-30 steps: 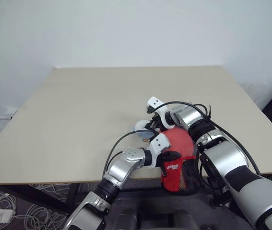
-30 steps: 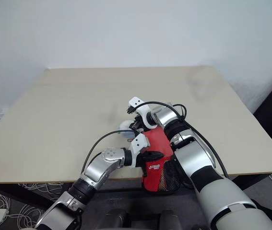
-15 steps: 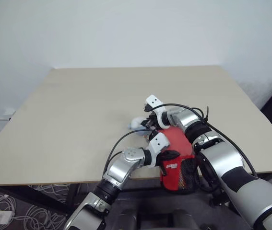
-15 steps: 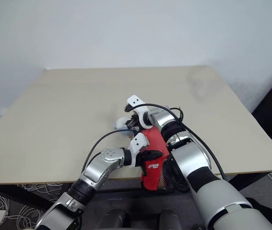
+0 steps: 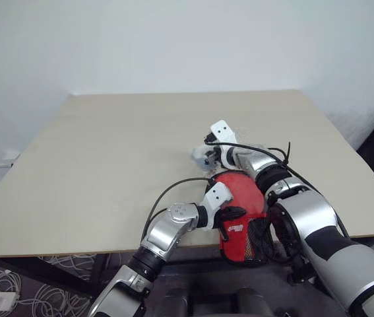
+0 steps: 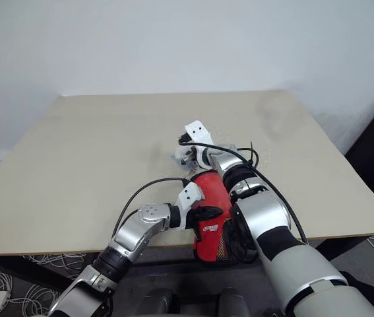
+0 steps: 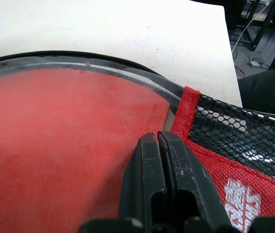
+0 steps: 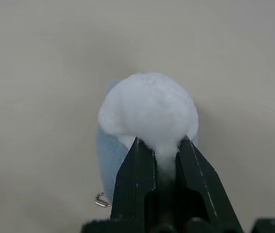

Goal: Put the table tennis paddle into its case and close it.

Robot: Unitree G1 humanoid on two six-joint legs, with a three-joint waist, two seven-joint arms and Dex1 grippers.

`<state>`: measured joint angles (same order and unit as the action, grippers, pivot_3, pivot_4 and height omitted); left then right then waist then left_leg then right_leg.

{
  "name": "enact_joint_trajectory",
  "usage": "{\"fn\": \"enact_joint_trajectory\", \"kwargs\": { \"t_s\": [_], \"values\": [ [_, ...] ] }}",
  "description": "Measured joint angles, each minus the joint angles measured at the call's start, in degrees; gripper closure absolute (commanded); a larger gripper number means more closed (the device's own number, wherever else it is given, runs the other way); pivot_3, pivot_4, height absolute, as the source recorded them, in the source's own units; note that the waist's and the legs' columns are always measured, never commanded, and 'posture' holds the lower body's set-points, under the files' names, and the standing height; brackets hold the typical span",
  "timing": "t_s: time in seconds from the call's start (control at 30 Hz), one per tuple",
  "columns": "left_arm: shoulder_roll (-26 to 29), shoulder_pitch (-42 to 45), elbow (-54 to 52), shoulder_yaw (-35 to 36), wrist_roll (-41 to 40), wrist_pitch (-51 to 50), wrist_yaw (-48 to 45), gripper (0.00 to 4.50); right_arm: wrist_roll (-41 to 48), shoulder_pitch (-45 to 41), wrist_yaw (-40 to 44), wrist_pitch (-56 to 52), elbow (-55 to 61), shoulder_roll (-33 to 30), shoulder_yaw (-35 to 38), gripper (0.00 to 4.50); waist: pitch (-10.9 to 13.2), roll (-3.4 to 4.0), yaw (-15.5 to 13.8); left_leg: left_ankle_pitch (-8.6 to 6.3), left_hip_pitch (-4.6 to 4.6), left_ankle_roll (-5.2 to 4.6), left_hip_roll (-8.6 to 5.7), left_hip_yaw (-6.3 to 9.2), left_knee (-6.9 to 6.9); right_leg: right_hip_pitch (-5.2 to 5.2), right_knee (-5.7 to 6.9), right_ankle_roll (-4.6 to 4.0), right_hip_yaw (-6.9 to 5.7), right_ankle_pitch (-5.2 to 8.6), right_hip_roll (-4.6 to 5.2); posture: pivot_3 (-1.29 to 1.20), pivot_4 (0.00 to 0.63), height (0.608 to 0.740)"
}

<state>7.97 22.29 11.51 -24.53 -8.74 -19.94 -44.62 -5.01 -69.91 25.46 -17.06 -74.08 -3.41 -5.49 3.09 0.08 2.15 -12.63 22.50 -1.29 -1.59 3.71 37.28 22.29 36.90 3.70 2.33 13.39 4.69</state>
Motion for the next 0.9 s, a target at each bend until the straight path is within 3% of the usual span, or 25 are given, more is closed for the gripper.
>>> {"fn": "enact_joint_trajectory", "kwargs": {
  "t_s": [0.4, 0.9],
  "values": [
    [-0.44, 0.0, 0.32, 0.36, 0.02, -0.2, 0.11, 4.5, -4.14, -0.05, -4.13, -0.07, -1.47, -3.53, -2.25, 4.49, -0.05, 0.09, 0.15, 0.03, 0.0, -0.04, -0.03, 0.02, 0.0, -0.04, -0.01, 0.0, -0.01, 0.0, 0.02, 0.0, 0.0, 0.74],
    [-1.5, 0.11, 1.14, 0.52, 0.08, -0.22, 0.98, 4.5, -5.92, 1.45, 2.24, -1.77, 3.2, -13.81, -4.92, 4.49, -0.07, 0.23, 0.09, 0.09, 0.02, -0.14, -0.18, 0.06, -0.01, -0.1, -0.05, 0.01, -0.03, 0.01, 0.14, 0.0, 0.0, 0.74]
  ]
}}
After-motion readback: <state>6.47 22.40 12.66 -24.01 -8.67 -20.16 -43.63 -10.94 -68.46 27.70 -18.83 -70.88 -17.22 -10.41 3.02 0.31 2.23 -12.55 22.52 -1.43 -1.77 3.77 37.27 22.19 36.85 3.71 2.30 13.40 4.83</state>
